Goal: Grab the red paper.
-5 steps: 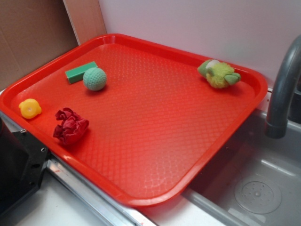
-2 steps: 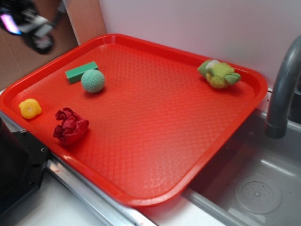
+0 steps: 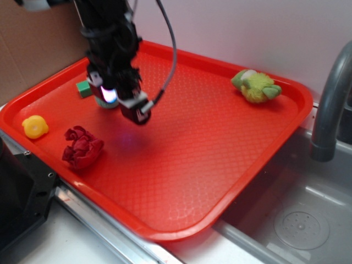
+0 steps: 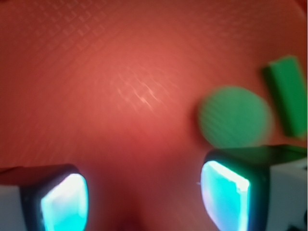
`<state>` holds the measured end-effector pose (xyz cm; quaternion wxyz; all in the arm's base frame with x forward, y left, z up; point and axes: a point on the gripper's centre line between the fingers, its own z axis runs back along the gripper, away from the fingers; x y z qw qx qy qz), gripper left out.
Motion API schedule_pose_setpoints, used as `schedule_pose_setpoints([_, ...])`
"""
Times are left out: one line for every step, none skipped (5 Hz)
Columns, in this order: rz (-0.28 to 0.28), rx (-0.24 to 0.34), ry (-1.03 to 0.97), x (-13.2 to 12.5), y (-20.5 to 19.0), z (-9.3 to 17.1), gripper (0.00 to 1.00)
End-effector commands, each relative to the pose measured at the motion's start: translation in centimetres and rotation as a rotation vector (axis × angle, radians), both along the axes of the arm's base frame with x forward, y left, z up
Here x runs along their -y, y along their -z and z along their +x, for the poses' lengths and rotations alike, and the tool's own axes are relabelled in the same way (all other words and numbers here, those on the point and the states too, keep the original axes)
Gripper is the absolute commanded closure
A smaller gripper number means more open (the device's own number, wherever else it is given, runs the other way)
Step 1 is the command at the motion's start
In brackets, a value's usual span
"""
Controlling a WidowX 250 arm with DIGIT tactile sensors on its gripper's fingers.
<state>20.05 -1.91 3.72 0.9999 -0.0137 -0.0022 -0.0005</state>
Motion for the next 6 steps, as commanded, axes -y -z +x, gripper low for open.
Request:
schedule_pose_setpoints([0.012,0.108,0.033,0.7,-4.9,-4.7,0.0])
schedule_pose_setpoints([0.003,0.189,-0.008,0.1,-9.4,-5.4,0.0])
schedule_pose_setpoints([-0.029,0.168,-0.004,-0.6,-9.7,-7.6,0.0])
schedule_pose_setpoints([-0.047,0.118,0.039,0.3,-7.9,-7.9,0.0])
schedule_pose_setpoints([-0.025,0.065,0.056,1.1,-5.8,-8.6,0.0])
schedule_pose_setpoints([-0.03,0.045,0.067,1.5,-3.6,-7.9,0.0])
